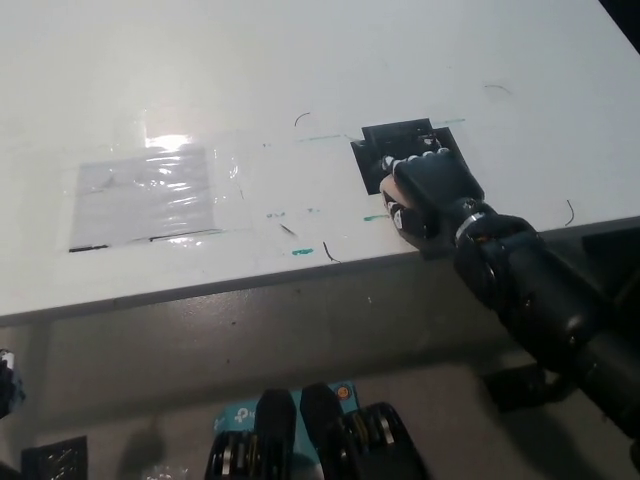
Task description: The robot uses its right hand to grab and squeeze a pink dumpling toy kept on the black mask on the desk
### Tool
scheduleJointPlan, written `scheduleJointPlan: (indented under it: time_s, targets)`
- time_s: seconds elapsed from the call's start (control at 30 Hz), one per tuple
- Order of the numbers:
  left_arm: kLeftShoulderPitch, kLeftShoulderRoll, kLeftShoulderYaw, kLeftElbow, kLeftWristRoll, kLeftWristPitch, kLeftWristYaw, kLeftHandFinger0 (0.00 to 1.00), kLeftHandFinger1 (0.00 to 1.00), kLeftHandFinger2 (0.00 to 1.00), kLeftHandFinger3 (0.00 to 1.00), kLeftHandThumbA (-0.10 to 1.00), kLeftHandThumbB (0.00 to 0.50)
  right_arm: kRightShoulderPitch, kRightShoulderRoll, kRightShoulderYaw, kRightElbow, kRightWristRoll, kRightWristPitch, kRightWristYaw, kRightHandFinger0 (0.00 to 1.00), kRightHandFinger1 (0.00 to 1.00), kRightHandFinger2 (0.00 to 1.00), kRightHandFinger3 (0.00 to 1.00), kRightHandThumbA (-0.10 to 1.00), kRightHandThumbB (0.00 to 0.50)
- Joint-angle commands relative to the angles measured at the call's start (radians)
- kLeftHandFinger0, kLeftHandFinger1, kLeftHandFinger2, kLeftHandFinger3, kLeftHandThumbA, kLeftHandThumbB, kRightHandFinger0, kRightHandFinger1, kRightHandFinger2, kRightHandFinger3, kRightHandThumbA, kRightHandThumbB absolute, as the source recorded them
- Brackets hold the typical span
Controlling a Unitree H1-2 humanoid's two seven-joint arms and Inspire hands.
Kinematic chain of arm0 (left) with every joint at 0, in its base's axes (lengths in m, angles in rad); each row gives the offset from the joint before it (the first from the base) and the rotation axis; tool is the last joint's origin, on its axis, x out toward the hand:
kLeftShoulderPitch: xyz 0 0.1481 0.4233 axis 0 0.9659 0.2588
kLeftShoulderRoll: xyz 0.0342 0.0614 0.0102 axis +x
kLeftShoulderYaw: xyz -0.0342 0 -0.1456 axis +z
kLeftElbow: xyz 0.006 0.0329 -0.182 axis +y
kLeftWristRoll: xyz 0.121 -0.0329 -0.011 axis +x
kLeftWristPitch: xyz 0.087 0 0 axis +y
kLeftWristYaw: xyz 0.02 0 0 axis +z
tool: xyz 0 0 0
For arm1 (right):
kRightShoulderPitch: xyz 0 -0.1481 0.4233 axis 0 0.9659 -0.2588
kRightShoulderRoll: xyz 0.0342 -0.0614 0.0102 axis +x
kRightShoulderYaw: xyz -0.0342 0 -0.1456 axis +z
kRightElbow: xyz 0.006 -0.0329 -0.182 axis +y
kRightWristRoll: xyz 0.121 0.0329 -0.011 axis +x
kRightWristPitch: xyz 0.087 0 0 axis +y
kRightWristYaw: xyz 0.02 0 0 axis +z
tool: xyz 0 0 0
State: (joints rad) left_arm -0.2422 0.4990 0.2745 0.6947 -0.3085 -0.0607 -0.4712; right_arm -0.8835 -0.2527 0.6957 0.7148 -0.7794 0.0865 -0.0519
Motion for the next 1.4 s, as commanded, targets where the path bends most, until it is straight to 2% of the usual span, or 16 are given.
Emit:
scheduleJointPlan:
  time_s: [0.0, 0.03, 0.1, 0.13, 0.2, 0.23, 0.27, 0.33, 0.43, 0.53, 0.63, 0.8, 0.93, 1.07, 1.3, 1.37]
  targets:
    - [-0.014, 0.038, 0.011, -0.018, -0.017, -0.018, -0.015, 0.0, 0.0, 0.09, 0.11, 1.0, 0.5, 0.054, 0.008, -0.027, 0.052, -0.03, -0.166, -0.266, 0.0, 0.0, 0.35, 0.02, -0.1, 0.004]
    - [-0.013, 0.037, 0.01, -0.017, -0.017, -0.018, -0.016, 0.0, 0.0, 0.09, 0.11, 1.0, 0.5, 0.059, 0.01, -0.036, 0.054, -0.021, -0.179, -0.279, 0.0, 0.0, 0.34, 0.02, -0.1, 0.003]
    - [-0.002, 0.035, 0.005, -0.031, -0.004, -0.023, -0.005, 0.0, 0.0, 0.08, 0.1, 1.0, 0.5, 0.079, 0.026, -0.107, 0.075, 0.055, -0.279, -0.352, 0.0, 0.0, 0.3, 0.0, -0.1, 0.0]
    - [0.001, 0.031, 0.012, -0.038, -0.013, -0.014, -0.004, 0.0, 0.0, 0.07, 0.09, 1.0, 0.5, 0.084, 0.033, -0.13, 0.078, 0.073, -0.308, -0.372, 0.0, 0.0, 0.28, 0.0, -0.1, 0.027]
    - [0.005, 0.026, 0.011, -0.038, -0.012, -0.019, -0.002, 0.0, 0.0, 0.07, 0.09, 1.0, 0.5, 0.1, 0.042, -0.188, 0.046, 0.107, -0.352, -0.424, 0.0, 0.04, 0.38, 0.06, -0.1, 0.143]
    - [0.005, 0.025, 0.011, -0.033, -0.01, -0.025, -0.001, 0.0, 0.0, 0.07, 0.09, 1.0, 0.5, 0.103, 0.048, -0.211, 0.044, 0.117, -0.382, -0.446, 0.0, 0.06, 0.43, 0.09, -0.1, 0.162]
    - [0.007, 0.021, 0.012, -0.03, -0.013, -0.026, -0.003, 0.0, 0.0, 0.07, 0.09, 1.0, 0.5, 0.108, 0.059, -0.267, 0.002, 0.171, -0.419, -0.451, 0.0, 0.09, 0.45, 0.13, -0.1, 0.152]
    - [0.011, 0.018, 0.009, -0.025, -0.005, -0.038, 0.002, 0.0, 0.0, 0.08, 0.11, 1.0, 0.5, 0.108, 0.065, -0.296, -0.017, 0.173, -0.442, -0.468, 0.0, 0.07, 0.42, 0.25, -0.1, 0.176]
    - [0.014, 0.018, 0.014, -0.02, -0.014, -0.052, -0.009, 0.0, 0.0, 0.07, 0.11, 1.0, 0.5, 0.105, 0.079, -0.357, -0.078, 0.18, -0.461, -0.493, 0.0, 0.04, 0.44, 0.31, -0.1, 0.167]
    - [0.01, 0.019, 0.012, -0.006, -0.014, -0.059, -0.016, 0.0, 0.0, 0.08, 0.11, 1.0, 0.5, 0.092, 0.087, -0.412, -0.123, 0.199, -0.494, -0.501, 0.0, 0.08, 0.51, 0.37, -0.1, 0.184]
    - [0.014, 0.014, 0.014, -0.019, -0.016, -0.042, -0.007, 0.0, 0.0, 0.08, 0.1, 1.0, 0.5, 0.079, 0.096, -0.445, -0.12, 0.191, -0.531, -0.525, 0.0, 0.05, 0.46, 0.3, -0.1, 0.205]
    - [0.006, 0.019, 0.013, -0.004, -0.019, -0.057, -0.02, 0.0, 0.0, 0.08, 0.11, 1.0, 0.5, 0.075, 0.118, -0.462, -0.072, 0.167, -0.552, -0.551, 0.0, 0.03, 0.42, 0.21, -0.1, 0.276]
    - [0.001, 0.023, 0.012, -0.003, -0.016, -0.056, -0.017, 0.0, 0.0, 0.09, 0.13, 1.0, 0.5, 0.074, 0.121, -0.454, -0.048, 0.157, -0.556, -0.545, 0.0, 0.05, 0.44, 0.22, -0.1, 0.28]
    - [-0.002, 0.028, 0.011, -0.01, -0.018, -0.05, -0.022, 0.0, 0.01, 0.09, 0.11, 1.0, 0.5, 0.077, 0.126, -0.451, -0.027, 0.144, -0.551, -0.54, 0.0, 0.0, 0.37, 0.2, -0.1, 0.263]
    - [-0.008, 0.029, 0.006, -0.033, -0.004, -0.031, -0.001, 0.0, 0.03, 0.13, 0.13, 1.0, 0.5, 0.072, 0.116, -0.442, -0.003, 0.121, -0.544, -0.559, 0.0, 0.0, 0.36, 0.19, -0.1, 0.292]
    - [-0.012, 0.029, 0.011, -0.022, -0.018, -0.038, -0.018, 0.0, 0.04, 0.14, 0.13, 1.0, 0.5, 0.074, 0.115, -0.442, 0.005, 0.124, -0.546, -0.557, 0.0, 0.0, 0.35, 0.19, -0.1, 0.279]
